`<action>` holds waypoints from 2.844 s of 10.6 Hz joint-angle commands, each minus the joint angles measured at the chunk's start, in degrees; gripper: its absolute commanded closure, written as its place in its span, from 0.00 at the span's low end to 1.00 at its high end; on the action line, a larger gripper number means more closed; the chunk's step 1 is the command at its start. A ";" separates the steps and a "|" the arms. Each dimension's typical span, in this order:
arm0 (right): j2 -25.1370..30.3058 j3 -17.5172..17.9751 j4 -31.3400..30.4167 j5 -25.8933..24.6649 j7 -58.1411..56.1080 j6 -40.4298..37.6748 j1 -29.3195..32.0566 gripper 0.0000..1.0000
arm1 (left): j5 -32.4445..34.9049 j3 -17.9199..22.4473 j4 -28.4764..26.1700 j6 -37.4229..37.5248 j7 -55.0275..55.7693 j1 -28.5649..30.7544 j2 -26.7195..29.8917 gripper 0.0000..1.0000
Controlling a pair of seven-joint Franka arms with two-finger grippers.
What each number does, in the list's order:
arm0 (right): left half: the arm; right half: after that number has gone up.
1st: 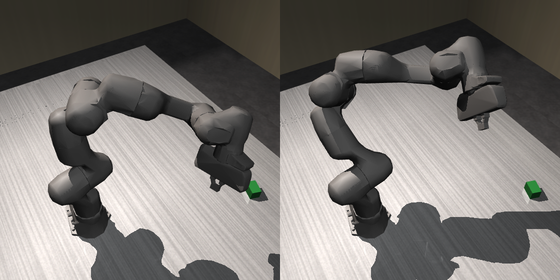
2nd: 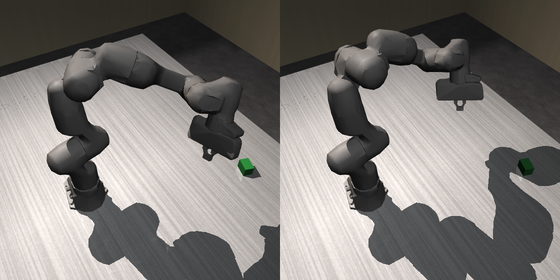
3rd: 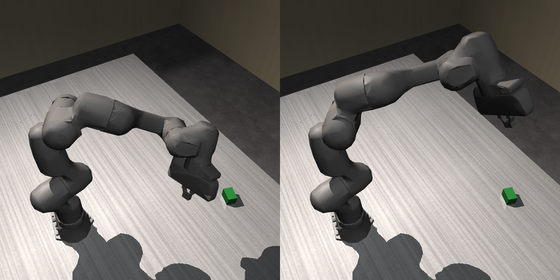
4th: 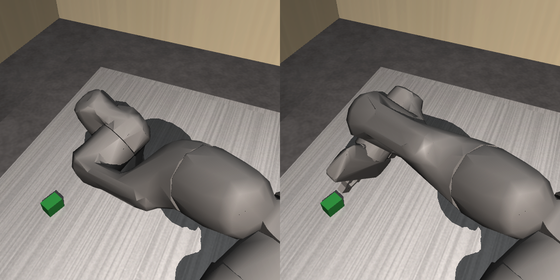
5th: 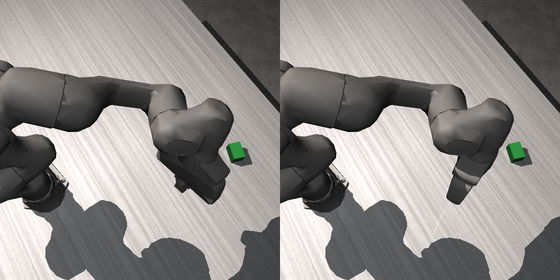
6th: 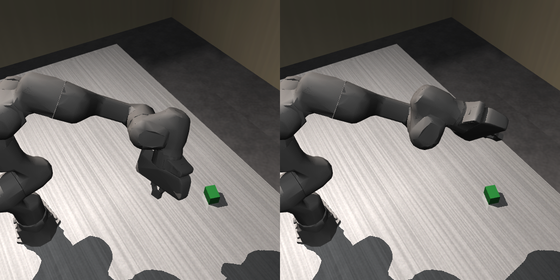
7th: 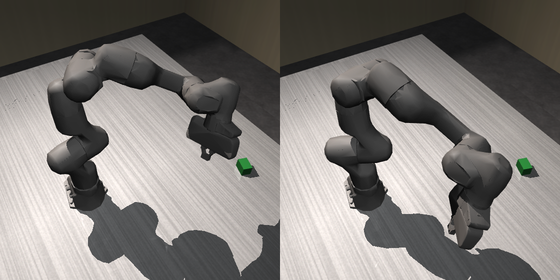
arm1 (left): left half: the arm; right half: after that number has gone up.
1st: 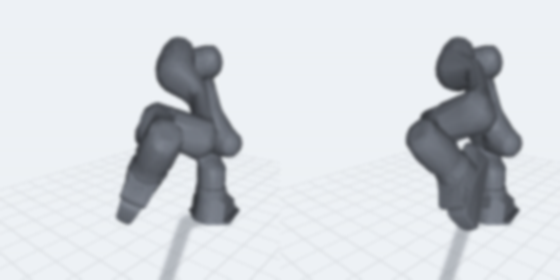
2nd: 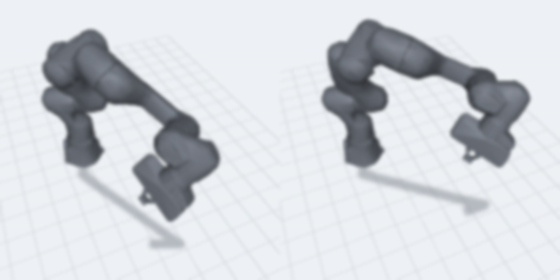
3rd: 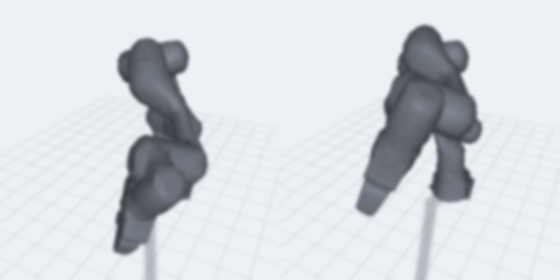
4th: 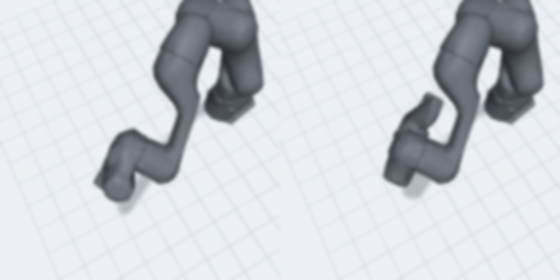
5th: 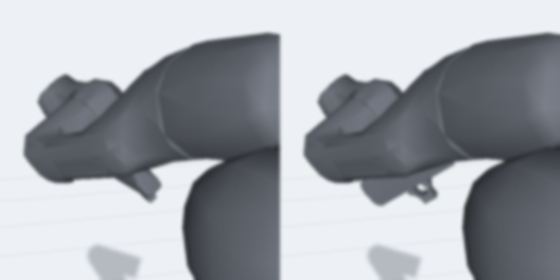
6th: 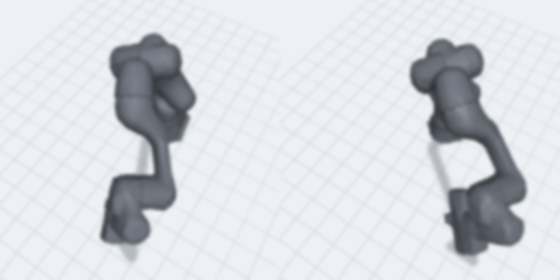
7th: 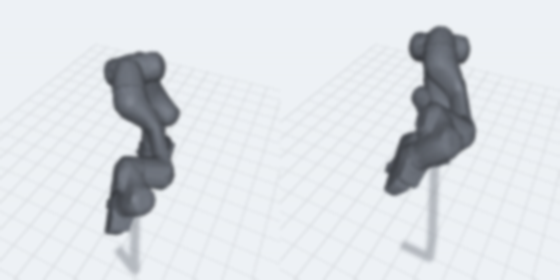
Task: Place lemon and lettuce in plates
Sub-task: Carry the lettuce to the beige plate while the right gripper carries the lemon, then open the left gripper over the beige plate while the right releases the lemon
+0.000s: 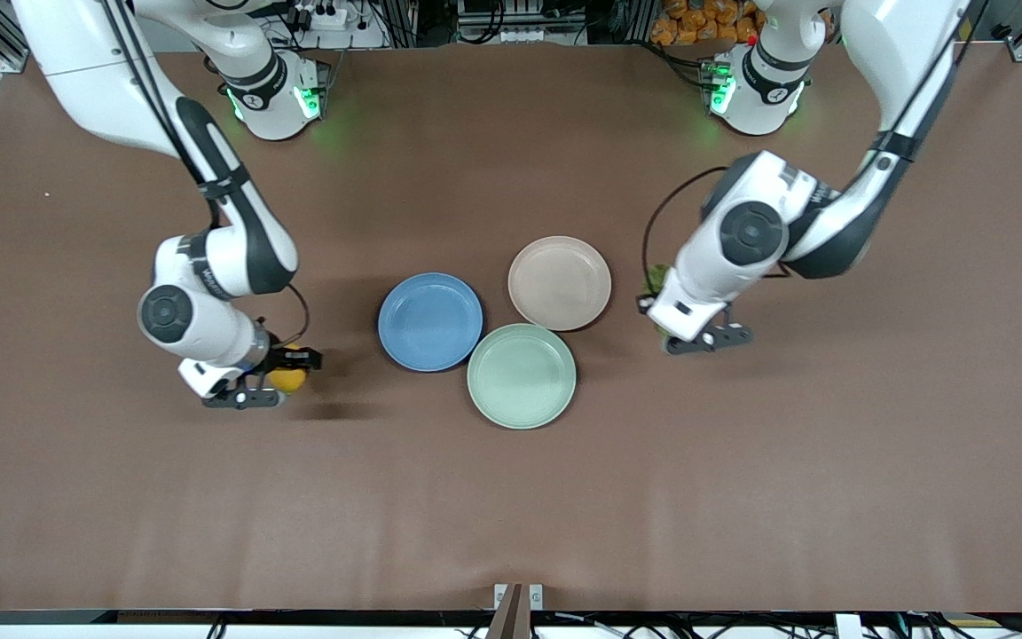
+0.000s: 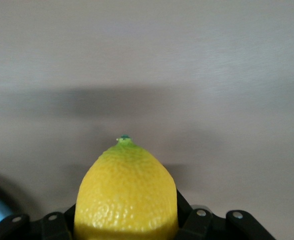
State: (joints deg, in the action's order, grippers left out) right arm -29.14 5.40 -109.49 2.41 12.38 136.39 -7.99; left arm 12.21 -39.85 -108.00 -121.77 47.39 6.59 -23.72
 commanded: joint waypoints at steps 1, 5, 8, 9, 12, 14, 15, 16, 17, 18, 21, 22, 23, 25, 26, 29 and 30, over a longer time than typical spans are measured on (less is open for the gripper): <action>0.84 0.84 1.20 0.75 7.46 -1.47 -4.11 0.76 | -0.60 -0.41 -0.63 -2.93 6.37 -3.67 -0.10 1.00; 0.75 0.75 2.53 0.67 20.39 -2.88 -12.56 0.76 | 0.01 -0.23 -0.28 -7.68 13.94 -9.91 -2.99 1.00; 0.05 0.66 2.70 0.14 20.94 -1.92 -15.47 0.76 | 2.02 0.55 -0.37 -9.61 18.34 -14.48 -6.42 1.00; -0.39 0.57 2.70 -0.12 20.94 -0.96 -16.08 0.74 | 4.38 0.65 -0.37 -10.15 20.61 -15.46 -7.65 1.00; -3.02 0.40 2.70 -0.39 20.85 3.43 -17.92 0.69 | 7.66 0.65 -0.28 -10.24 22.48 -16.34 -10.12 0.12; -4.78 0.31 2.70 -1.00 20.85 5.19 -18.63 0.64 | 8.98 0.65 -0.37 -10.24 22.48 -16.17 -10.29 0.00; -5.48 0.31 2.70 -1.26 20.85 5.72 -18.81 0.63 | 8.98 0.65 -0.37 -10.15 22.48 -16.17 -10.38 0.00; -6.18 0.22 2.70 -1.35 20.85 6.51 -19.07 0.60 | 8.98 0.73 -0.19 -10.15 22.31 -15.99 -10.21 0.00; -6.54 0.13 2.53 -1.35 20.93 6.87 -19.51 0.59 | 9.06 0.74 0.50 -10.15 22.13 -15.82 -10.12 0.00; -6.72 0.13 2.70 -1.35 20.94 6.96 -19.69 0.53 | 9.15 0.74 1.29 -10.06 22.04 -15.56 -9.86 0.00; -7.16 0.13 2.70 -1.35 24.69 6.96 -19.69 0.00 | 10.47 3.46 6.03 -10.06 21.78 -16.26 -10.29 0.00; -7.07 0.13 2.70 -1.35 25.06 6.96 -19.69 0.00 | 10.56 4.24 7.44 -10.06 21.43 -16.26 -10.21 0.00; -7.07 0.13 2.70 -1.27 25.15 6.87 -19.69 0.00 | 10.73 5.03 9.02 -9.98 20.82 -16.17 -9.95 0.00; -6.63 0.22 3.49 -0.92 25.51 6.09 -19.08 0.00 | 10.73 7.49 11.05 -8.93 19.94 -15.47 -9.59 0.00; -6.63 0.22 4.62 -0.48 25.33 4.95 -18.73 0.00 | 11.17 9.33 11.15 -7.96 18.46 -15.47 -9.42 0.00; -6.37 0.31 11.64 -0.21 25.42 -6.70 -16.80 0.00 | 11.88 13.29 13.24 -4.36 14.94 -15.20 -8.80 0.00; -6.37 0.40 14.97 -0.21 25.24 -11.45 -16.10 0.00 | 11.88 14.52 14.04 -2.87 14.23 -15.20 -8.80 0.00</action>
State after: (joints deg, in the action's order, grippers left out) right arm -35.82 5.24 -98.90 2.06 36.79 131.02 -25.48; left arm 22.49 -26.72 -95.00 -127.52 62.79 -8.34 -33.74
